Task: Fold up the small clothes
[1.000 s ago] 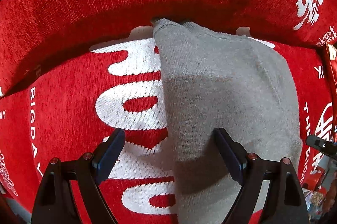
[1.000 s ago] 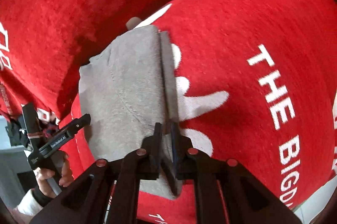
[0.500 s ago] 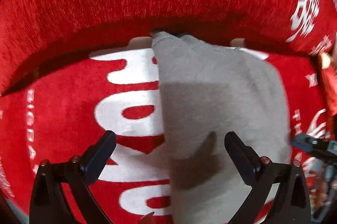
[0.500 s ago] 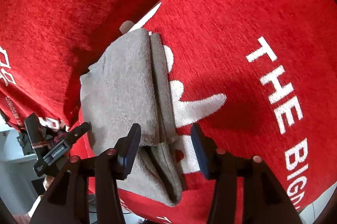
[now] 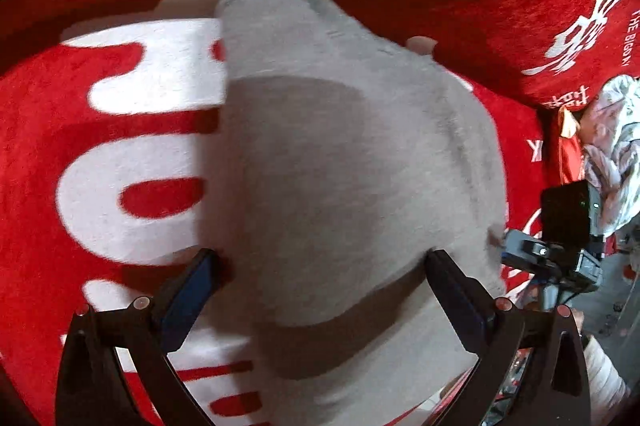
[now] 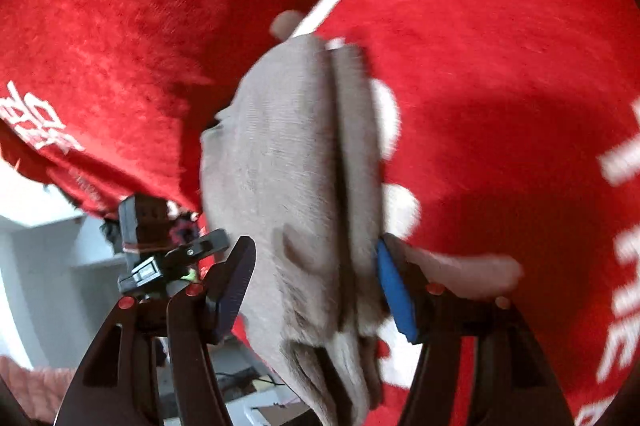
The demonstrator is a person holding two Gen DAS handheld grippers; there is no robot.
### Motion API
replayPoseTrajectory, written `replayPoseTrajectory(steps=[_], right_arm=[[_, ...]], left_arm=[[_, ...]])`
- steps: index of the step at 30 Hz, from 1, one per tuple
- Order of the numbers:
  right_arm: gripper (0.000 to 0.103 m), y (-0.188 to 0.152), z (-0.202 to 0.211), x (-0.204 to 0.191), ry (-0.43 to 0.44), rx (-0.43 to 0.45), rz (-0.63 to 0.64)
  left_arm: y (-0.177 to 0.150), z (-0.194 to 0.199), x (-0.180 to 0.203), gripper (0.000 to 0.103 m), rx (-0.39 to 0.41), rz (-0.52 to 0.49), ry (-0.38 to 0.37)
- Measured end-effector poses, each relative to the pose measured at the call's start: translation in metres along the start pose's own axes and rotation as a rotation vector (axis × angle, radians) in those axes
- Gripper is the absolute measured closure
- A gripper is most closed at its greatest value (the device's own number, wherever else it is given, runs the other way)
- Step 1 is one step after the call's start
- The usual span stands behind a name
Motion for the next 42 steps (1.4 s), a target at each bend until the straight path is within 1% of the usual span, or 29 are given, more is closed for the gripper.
replayPoseTrajectory(steps=[2,3,4,5,6,7,8,9,10,11,16,20,22,25,27,30,32,33,34,35,36,37,38,39,40,41,42], right_arm=[[0.036,0.001,-0.010,-0.005,0.024,-0.009,0.001],[0.036,0.000,-0.017,-0.007,0.039,-0.019,-0.011],[0.039,-0.003,-0.024,-0.009,0.041,-0.034,-0.023],[0.050,-0.005,-0.030,-0.011,0.021,-0.053,-0.024],[0.058,-0.008,-0.034,-0.014,-0.005,-0.070,-0.018],[0.065,-0.012,-0.037,-0.017,-0.015,-0.076,-0.020],[0.070,-0.014,-0.034,-0.022,0.009,-0.062,-0.036],[0.070,-0.016,-0.031,-0.026,0.043,-0.052,-0.051],[0.071,-0.020,-0.027,-0.034,0.095,-0.043,-0.073],[0.071,-0.022,-0.025,-0.039,0.113,-0.040,-0.079],[0.071,-0.044,-0.020,-0.076,0.167,-0.041,-0.080],[0.071,-0.068,-0.020,-0.102,0.204,-0.057,-0.081],[0.071,-0.083,-0.029,-0.114,0.216,-0.074,-0.080],[0.071,-0.101,-0.047,-0.124,0.220,-0.101,-0.077],[0.071,-0.116,-0.066,-0.126,0.220,-0.122,-0.093],[0.071,-0.132,-0.092,-0.124,0.204,-0.151,-0.100],[0.071,-0.138,-0.108,-0.121,0.164,-0.172,-0.097],[0.071,-0.139,-0.112,-0.118,0.126,-0.179,-0.089],[0.069,-0.139,-0.116,-0.117,0.068,-0.182,-0.069],[0.067,-0.138,-0.117,-0.116,0.020,-0.180,-0.050],[0.065,-0.136,-0.115,-0.115,-0.017,-0.173,-0.037],[0.065,-0.132,-0.111,-0.115,-0.047,-0.153,-0.024],[0.066,-0.127,-0.104,-0.117,-0.097,-0.120,0.006],[0.067,-0.123,-0.100,-0.121,-0.157,-0.094,0.050],[0.070,-0.119,-0.095,-0.124,-0.231,-0.080,0.104],[0.075,-0.114,-0.093,-0.129,-0.329,-0.076,0.171],[0.079,-0.112,-0.090,-0.128,-0.383,-0.077,0.211]], left_arm=[[-0.001,-0.004,0.009,0.013,0.001,-0.008,-0.008],[-0.003,-0.004,0.013,0.020,0.006,-0.029,0.020],[-0.005,-0.003,0.018,0.031,0.020,-0.055,0.031],[-0.007,0.000,0.020,0.037,0.034,-0.064,0.024],[-0.008,0.005,0.021,0.047,0.045,-0.067,0.019],[-0.006,0.010,0.020,0.054,0.052,-0.065,0.012],[-0.005,0.017,0.018,0.057,0.056,-0.051,-0.005],[-0.004,0.022,0.017,0.059,0.057,-0.039,-0.018],[-0.005,0.029,0.016,0.060,0.060,-0.030,-0.034],[-0.002,0.035,0.015,0.060,0.064,-0.030,-0.037],[-0.008,0.077,0.012,0.060,0.103,-0.051,-0.043],[-0.020,0.118,-0.006,0.060,0.125,-0.059,-0.032],[-0.030,0.132,-0.016,0.060,0.129,-0.061,-0.009],[-0.050,0.146,-0.045,0.060,0.129,-0.061,0.043],[-0.060,0.145,-0.058,0.060,0.123,-0.046,0.069],[-0.075,0.142,-0.086,0.060,0.118,-0.010,0.089],[-0.085,0.138,-0.104,0.060,0.110,0.021,0.115],[-0.088,0.138,-0.111,0.059,0.110,0.027,0.136],[-0.092,0.141,-0.118,0.059,0.117,0.030,0.153],[-0.094,0.147,-0.125,0.059,0.136,0.042,0.140],[-0.095,0.151,-0.129,0.059,0.149,0.047,0.142],[-0.096,0.158,-0.132,0.058,0.169,0.039,0.169],[-0.096,0.164,-0.135,0.058,0.184,0.026,0.197],[-0.095,0.168,-0.135,0.052,0.198,0.017,0.229],[-0.096,0.174,-0.138,0.050,0.214,0.008,0.268],[-0.096,0.182,-0.143,0.050,0.232,-0.006,0.326],[-0.096,0.187,-0.146,0.050,0.238,-0.016,0.352]])
Point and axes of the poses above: each gripper's, at about its wrist camera, not at the fingertips, and z roughly against the way its jaws point, x to its right, y to its top, the point moved 2 cm from there along -z, roughly the way its jaws point, and after that the axes turned 13 degrees about x, right-handed, at the moved point
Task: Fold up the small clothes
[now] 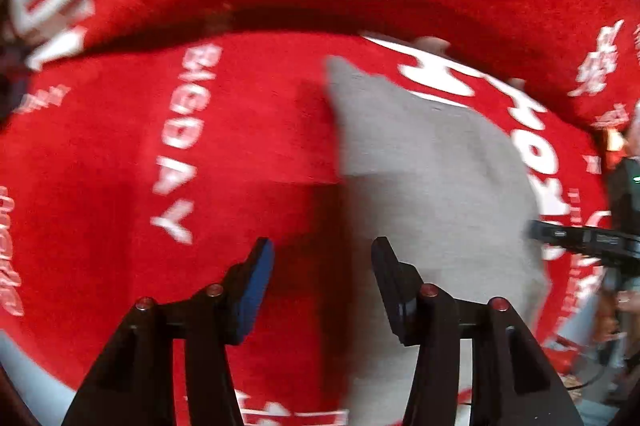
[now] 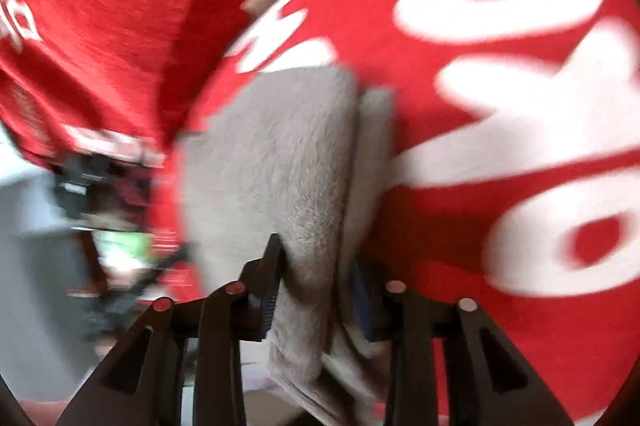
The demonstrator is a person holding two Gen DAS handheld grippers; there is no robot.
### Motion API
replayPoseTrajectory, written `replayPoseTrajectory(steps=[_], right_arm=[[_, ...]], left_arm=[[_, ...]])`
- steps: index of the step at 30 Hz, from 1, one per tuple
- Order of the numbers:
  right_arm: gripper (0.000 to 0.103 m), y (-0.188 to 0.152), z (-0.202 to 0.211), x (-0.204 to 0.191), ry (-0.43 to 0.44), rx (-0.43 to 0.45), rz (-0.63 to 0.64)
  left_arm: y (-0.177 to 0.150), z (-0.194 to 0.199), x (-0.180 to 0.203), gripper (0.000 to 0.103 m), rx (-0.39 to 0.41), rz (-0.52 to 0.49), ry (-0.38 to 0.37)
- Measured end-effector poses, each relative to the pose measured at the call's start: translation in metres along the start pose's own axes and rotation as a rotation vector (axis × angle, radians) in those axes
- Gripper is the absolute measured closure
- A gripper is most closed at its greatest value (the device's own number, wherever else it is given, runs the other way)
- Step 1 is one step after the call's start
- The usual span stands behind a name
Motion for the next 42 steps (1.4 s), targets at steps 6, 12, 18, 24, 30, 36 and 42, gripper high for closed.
replayPoseTrajectory(steps=[6,12,18,24,30,36,42], right_arm=[[0.089,0.000,0.028,-0.017,-0.184,0.041,0.176],[0.092,-0.028,0.057,-0.044,-0.078,0.082,0.205],[0.093,-0.064,0.020,-0.038,-0.137,0.010,0.238],[0.101,-0.060,0.014,-0.017,-0.129,0.021,0.156],[0.095,-0.062,0.040,-0.026,-0.103,0.037,0.103],[0.093,-0.071,0.050,-0.038,-0.147,0.043,0.086],[0.007,-0.081,0.054,-0.060,-0.240,0.088,0.158]], left_arm=[[0.001,0.032,0.005,0.050,0.046,-0.001,-0.026],[-0.016,0.033,0.061,0.050,-0.004,-0.073,-0.189],[-0.045,0.001,0.081,0.050,-0.063,-0.123,-0.156],[-0.043,0.010,0.086,0.050,-0.061,-0.143,-0.117],[-0.038,0.025,0.077,0.024,-0.062,-0.132,-0.006],[-0.036,0.039,0.070,0.005,-0.032,-0.106,0.047],[-0.038,0.040,0.060,0.000,-0.060,-0.079,0.093]])
Point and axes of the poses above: each gripper's, at about its wrist camera, not at the fingertips, and z roughly against the way its jaws point, x to its right, y to its top, the point moved 2 cm from there along -z, roughly the way its jaws point, and after that the axes turned 13 degrees about x, right-handed, at the moved point
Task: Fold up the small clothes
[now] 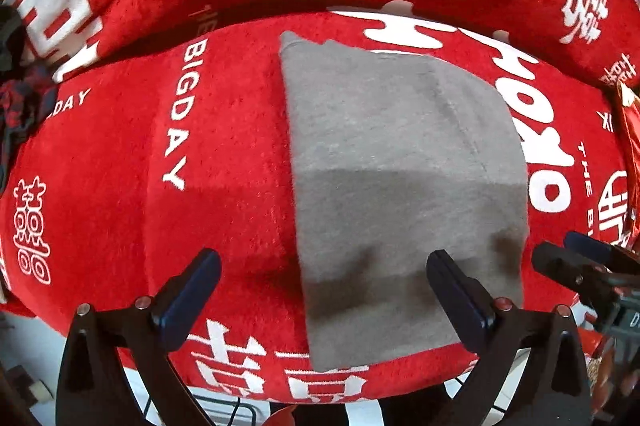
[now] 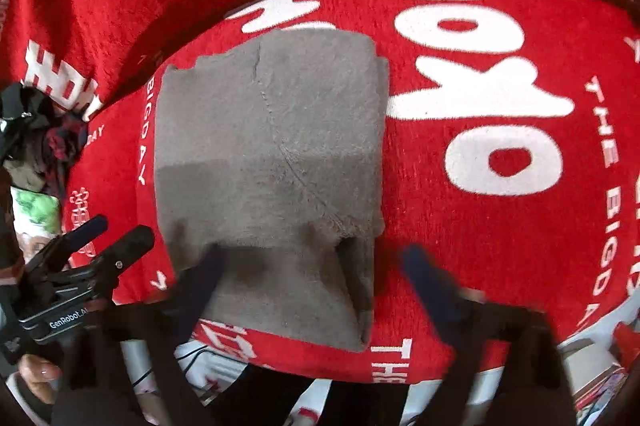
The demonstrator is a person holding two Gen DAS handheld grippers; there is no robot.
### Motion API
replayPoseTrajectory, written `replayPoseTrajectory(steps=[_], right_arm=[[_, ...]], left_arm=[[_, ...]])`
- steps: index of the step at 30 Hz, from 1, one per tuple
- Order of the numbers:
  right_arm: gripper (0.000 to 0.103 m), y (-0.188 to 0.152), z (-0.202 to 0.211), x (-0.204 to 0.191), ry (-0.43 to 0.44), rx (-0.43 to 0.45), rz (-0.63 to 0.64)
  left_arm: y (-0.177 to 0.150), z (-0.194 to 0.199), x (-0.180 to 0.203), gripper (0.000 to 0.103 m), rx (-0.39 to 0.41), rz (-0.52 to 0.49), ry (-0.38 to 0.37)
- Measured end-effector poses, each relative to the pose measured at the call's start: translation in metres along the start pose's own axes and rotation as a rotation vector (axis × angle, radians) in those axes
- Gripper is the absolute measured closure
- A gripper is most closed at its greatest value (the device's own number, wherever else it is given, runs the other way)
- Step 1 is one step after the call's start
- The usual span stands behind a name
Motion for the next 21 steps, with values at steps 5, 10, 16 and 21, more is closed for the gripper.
replayPoseTrajectory(steps=[5,10,16,21], right_arm=[[0.007,-0.004,-0.002,-0.009,-0.031,-0.017,0.011],[0.007,-0.006,-0.002,-0.012,-0.056,-0.017,0.005],[0.007,-0.007,-0.003,-0.016,-0.080,-0.021,0.010],[0.007,-0.007,-0.005,-0.020,-0.118,-0.019,0.039]], left_arm=[[-0.001,0.005,-0.006,0.000,0.019,-0.001,0.035],[-0.004,0.005,-0.012,0.000,0.019,-0.002,0.063],[-0.006,0.003,-0.017,0.000,0.002,0.002,0.073],[-0.008,0.001,-0.019,0.000,-0.016,0.012,0.062]])
Point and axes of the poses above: each gripper's, at about its wrist camera, not at the fingertips, and z roughly against the way its jaws point, x to its right, y to its top, the point moved 2 cm from there along -z, roughly the way its jaws point, and after that the axes turned 13 degrees about x, right-handed, at the moved point
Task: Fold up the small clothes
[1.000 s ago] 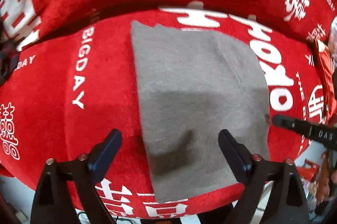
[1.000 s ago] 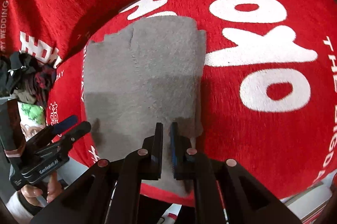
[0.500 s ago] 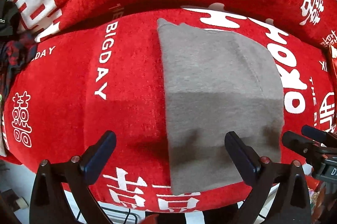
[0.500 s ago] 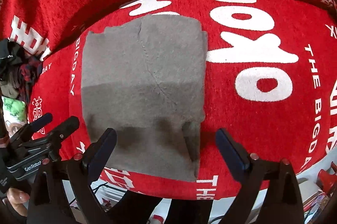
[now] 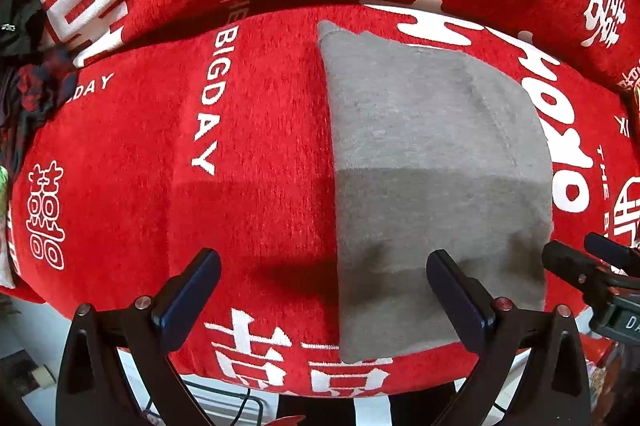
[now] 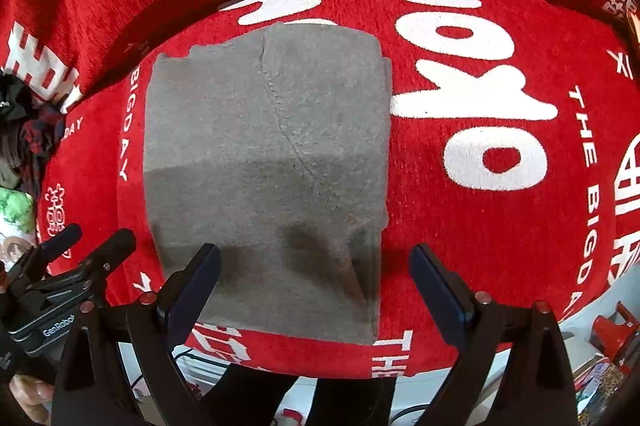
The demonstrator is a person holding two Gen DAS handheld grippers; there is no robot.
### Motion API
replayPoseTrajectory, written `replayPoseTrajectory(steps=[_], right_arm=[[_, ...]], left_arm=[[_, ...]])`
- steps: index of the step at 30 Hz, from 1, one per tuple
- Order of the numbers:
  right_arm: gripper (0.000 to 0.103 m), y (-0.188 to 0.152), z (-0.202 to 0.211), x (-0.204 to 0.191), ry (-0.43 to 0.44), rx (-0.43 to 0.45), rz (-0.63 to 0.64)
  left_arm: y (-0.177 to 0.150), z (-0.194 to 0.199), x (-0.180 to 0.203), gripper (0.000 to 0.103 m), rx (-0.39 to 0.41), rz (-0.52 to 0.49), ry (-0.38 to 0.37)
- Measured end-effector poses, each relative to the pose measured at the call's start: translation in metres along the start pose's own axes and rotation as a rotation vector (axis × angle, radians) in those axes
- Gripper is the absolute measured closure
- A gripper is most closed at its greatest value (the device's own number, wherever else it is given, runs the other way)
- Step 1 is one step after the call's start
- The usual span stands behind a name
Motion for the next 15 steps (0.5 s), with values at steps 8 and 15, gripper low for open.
replayPoseTrajectory(steps=[8,15], right_arm=[[0.007,-0.0002,-0.0005,-0.0048,-0.042,0.008,0.041],[0.007,0.0002,-0.0003,-0.0092,-0.056,0.015,0.061]], left_arm=[[-0.0009,-0.0050,-0.0020,0.000,-0.021,0.000,0.011],[-0.0006,-0.0044,0.0005,0.000,-0.016,-0.019,0.015]])
Point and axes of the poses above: each gripper's, at about its wrist camera, not at the fingertips, and z roughly against the way its jaws point, x to its right, y to its top, the point moved 2 cm from there along -z, roughly the way its jaws point, and after that the axes turned 13 degrees about x, right-handed, at the moved point
